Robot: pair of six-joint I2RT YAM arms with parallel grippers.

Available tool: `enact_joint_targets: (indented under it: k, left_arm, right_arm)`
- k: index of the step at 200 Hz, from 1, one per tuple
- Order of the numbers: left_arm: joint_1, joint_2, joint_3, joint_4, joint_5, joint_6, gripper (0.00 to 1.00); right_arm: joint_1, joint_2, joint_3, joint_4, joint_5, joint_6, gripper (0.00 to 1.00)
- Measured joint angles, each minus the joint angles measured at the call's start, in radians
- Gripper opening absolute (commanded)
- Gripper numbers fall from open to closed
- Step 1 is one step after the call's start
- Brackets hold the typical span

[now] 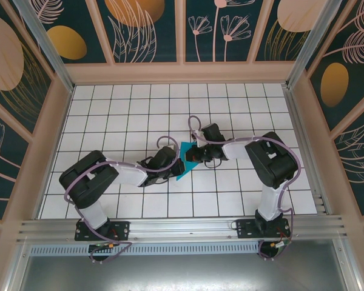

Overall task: Fold a paper plane with a square sheet of paper (pick it up from the middle)
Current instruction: Fourth fold the wing at the center of the table.

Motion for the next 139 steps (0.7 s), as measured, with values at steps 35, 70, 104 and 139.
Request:
enact_joint_targets:
  k: [35,70,104,139]
  left_arm:
    - [0.000,0.003,0.005,-0.006,0.005,-0.008,0.00]
    - [0.000,0.002,-0.003,0.003,0.007,-0.017,0.00]
    - [0.000,-0.005,-0.016,0.014,0.010,-0.023,0.00]
    - [0.000,-0.006,-0.016,0.012,0.011,-0.023,0.00]
  right_arm:
    - [-0.023,0.000,0.004,-0.011,-0.005,-0.026,0.00]
    - [-0.122,0.016,0.040,-0.013,-0.002,-0.063,0.00]
    - [-0.203,0.057,0.115,-0.019,0.045,-0.083,0.00]
    - [-0.191,0.029,0.111,-0.020,0.055,-0.089,0.00]
